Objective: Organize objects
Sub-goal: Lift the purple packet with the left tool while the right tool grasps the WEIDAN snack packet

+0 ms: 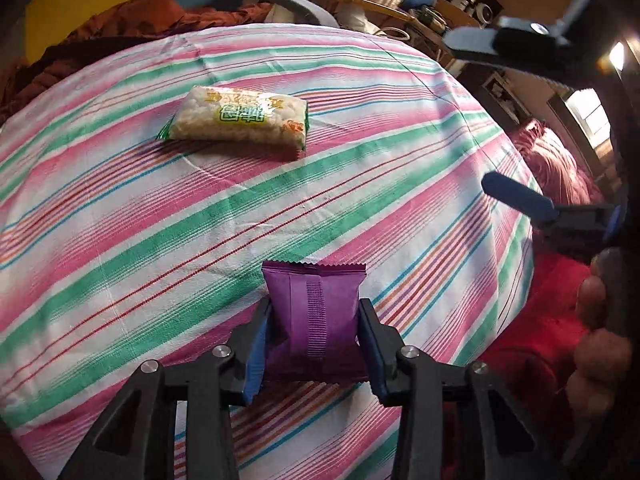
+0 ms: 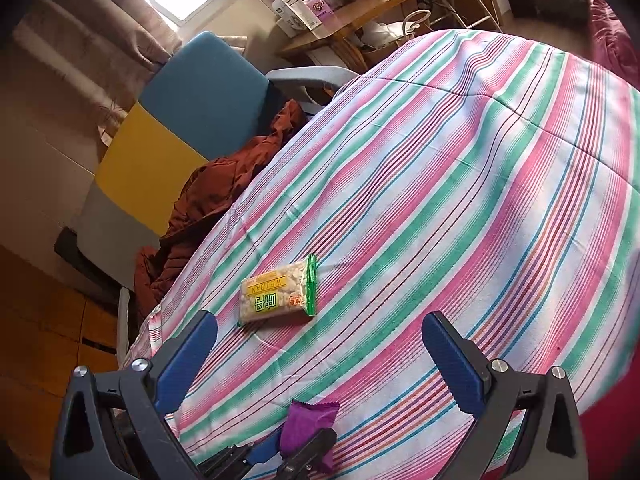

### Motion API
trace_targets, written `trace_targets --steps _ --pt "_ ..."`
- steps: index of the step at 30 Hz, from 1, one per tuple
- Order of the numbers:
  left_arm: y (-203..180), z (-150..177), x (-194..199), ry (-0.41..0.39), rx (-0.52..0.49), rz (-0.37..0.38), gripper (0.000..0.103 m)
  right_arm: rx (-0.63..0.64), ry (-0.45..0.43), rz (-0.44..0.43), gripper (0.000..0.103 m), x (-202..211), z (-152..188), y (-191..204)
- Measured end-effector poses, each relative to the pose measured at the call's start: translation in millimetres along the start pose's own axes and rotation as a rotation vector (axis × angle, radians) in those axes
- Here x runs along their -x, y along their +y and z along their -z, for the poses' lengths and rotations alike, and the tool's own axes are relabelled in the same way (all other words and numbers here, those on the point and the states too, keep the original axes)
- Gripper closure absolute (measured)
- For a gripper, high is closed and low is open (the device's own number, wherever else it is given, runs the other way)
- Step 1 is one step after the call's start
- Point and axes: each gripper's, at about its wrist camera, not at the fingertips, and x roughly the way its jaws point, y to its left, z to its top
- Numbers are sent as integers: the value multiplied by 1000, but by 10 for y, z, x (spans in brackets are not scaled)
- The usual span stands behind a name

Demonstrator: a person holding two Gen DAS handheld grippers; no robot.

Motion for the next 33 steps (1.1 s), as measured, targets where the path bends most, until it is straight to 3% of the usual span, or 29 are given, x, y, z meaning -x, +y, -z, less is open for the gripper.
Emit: trace_targets --steps 5,8,11,18,27,33 --pt "153 253 174 -18 -58 -31 63 54 15 0 0 -34 30 95" --pt "385 534 360 -58 -87 -106 63 99 63 13 0 -136 81 172" --pt "584 772 520 -121 -94 -127 63 177 124 29 0 -270 175 306" --pt "659 896 528 -200 -62 -108 63 433 237 95 0 -521 453 763" --pt "738 917 514 -241 -29 -56 62 947 312 239 0 -1304 351 1475" --pt "797 945 521 -255 -9 -15 62 1027 429 280 0 -1896 201 1442"
